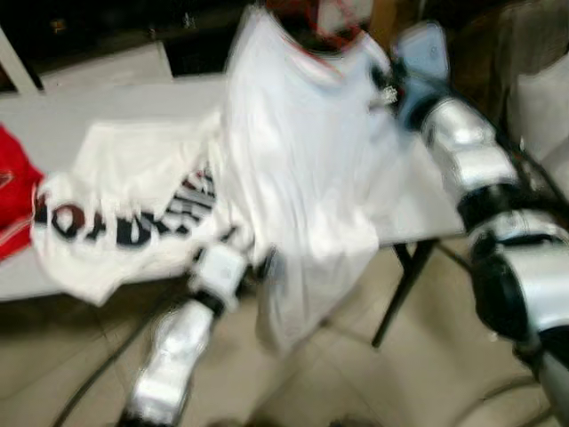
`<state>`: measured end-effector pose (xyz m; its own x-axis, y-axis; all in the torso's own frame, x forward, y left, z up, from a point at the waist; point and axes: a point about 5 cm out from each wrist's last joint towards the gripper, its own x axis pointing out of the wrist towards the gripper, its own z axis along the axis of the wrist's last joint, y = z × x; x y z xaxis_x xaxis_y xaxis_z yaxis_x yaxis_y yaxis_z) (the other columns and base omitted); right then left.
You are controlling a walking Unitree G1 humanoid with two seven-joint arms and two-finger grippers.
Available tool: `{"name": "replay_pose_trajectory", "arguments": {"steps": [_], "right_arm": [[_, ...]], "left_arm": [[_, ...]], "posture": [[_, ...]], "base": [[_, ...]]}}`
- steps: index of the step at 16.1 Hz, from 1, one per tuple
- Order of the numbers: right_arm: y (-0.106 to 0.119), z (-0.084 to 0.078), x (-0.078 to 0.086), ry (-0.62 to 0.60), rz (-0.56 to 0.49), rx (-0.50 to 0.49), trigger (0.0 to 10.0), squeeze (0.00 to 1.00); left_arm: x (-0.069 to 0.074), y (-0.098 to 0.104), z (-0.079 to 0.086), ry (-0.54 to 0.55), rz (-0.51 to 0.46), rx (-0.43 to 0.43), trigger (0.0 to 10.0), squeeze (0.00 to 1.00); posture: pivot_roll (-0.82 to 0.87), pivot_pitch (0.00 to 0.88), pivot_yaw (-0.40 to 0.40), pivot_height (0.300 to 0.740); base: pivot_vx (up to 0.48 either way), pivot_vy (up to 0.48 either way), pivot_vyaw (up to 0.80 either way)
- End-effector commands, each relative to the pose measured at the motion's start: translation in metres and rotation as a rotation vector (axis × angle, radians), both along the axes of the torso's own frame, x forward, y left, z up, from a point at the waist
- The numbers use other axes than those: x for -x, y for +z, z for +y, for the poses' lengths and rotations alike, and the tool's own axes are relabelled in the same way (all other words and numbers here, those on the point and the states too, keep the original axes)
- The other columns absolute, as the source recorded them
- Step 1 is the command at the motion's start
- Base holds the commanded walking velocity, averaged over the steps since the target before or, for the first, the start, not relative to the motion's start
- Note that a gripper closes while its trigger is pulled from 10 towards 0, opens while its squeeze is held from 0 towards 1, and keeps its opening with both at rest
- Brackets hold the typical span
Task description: Hang hanger
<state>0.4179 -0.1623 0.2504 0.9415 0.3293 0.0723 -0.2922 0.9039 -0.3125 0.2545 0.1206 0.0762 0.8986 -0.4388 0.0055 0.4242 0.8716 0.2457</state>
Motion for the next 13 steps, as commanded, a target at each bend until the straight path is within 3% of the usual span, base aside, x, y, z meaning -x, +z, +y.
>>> {"name": "replay_pose_trajectory", "arguments": {"steps": [1,13], "right_arm": [[0.0168,0.0106,-0.0018,0.013,-0.057,-0.013,10.0,0.00],[0.0113,0.0120,-0.0030,0.001,-0.038,-0.005,10.0,0.00]], "left_arm": [[-0.0015,0.0030,0.0093,0.023,-0.016,-0.023,10.0,0.00],[-0.0007,0.0038,0.0110,0.027,-0.016,-0.028,10.0,0.00]], "posture": [[0.03,0.000,0.018,0.736],[0.04,0.000,0.016,0.736]], "base": [[0.386,0.000,0.00],[0.385,0.000,0.00]]}}
